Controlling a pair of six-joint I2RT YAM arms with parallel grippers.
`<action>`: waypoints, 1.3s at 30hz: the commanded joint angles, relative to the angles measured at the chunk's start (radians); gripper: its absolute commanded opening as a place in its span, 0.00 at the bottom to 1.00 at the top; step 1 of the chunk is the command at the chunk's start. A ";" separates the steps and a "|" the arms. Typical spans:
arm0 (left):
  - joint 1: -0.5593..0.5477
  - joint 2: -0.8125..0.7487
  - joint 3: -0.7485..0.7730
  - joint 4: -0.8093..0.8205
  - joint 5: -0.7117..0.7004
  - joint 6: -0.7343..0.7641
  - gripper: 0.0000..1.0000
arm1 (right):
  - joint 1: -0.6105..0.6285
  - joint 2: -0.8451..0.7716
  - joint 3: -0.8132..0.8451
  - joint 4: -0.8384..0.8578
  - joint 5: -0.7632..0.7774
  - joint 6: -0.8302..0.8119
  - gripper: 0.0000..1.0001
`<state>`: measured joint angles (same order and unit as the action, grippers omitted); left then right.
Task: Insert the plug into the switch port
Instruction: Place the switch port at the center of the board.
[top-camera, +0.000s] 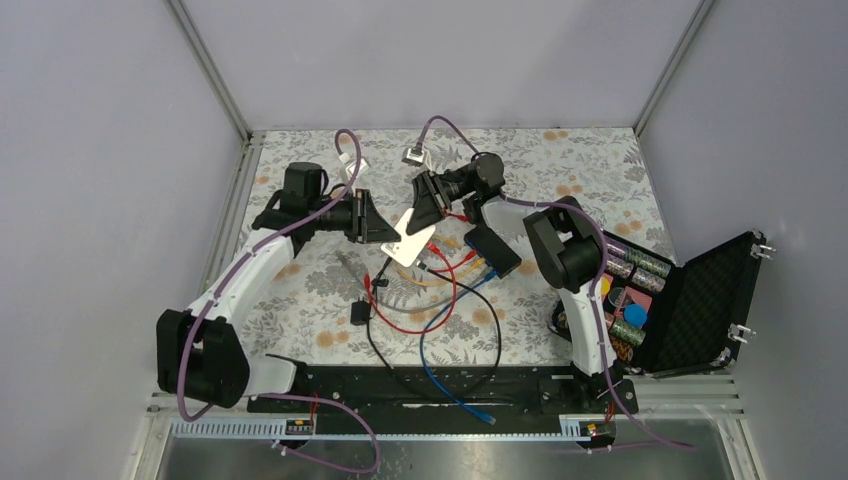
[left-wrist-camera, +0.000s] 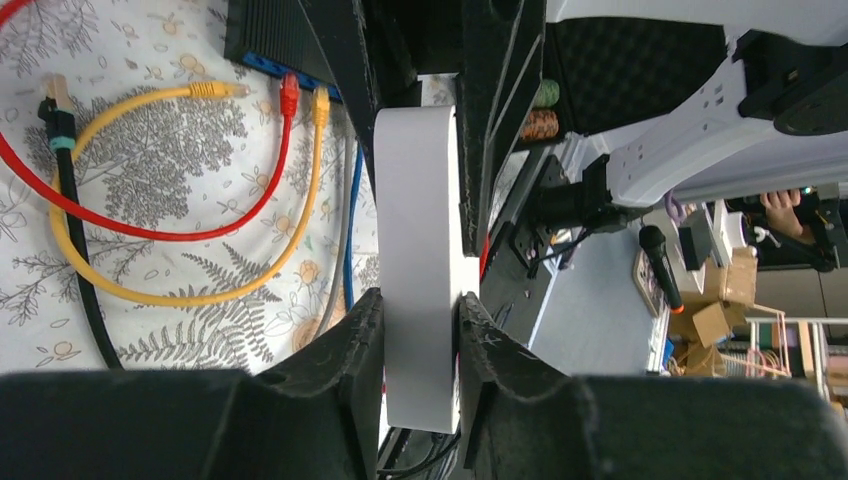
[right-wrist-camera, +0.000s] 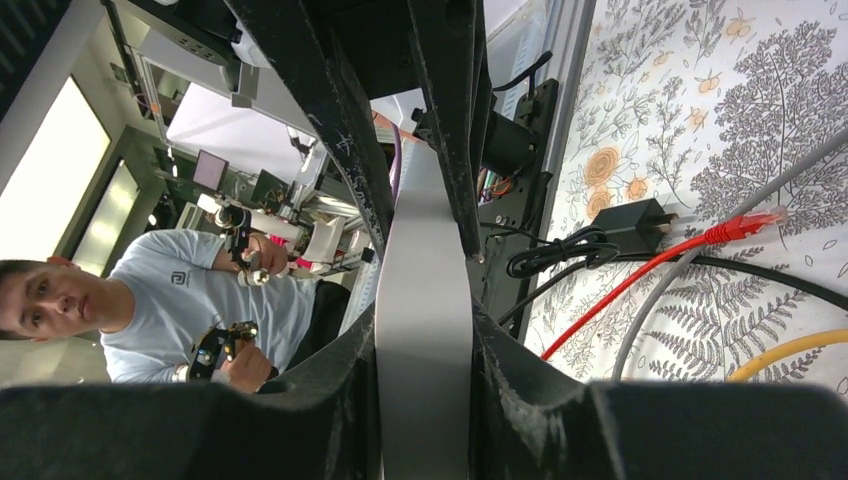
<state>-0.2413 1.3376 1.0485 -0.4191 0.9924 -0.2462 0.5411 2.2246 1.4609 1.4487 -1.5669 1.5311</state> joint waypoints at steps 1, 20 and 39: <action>-0.013 -0.075 -0.099 0.221 0.042 -0.140 0.00 | -0.002 -0.085 0.119 0.024 0.060 0.034 0.25; 0.204 -0.033 -0.104 0.191 -0.404 -0.204 0.00 | -0.153 -0.281 0.148 -1.176 0.766 -1.012 1.00; 0.239 0.659 0.456 0.004 -0.517 0.058 0.34 | -0.148 -0.910 -0.293 -1.613 1.559 -1.391 0.99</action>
<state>-0.0132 1.9720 1.4429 -0.3801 0.5720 -0.2970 0.3771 1.4513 1.2320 -0.0563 -0.1062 0.2615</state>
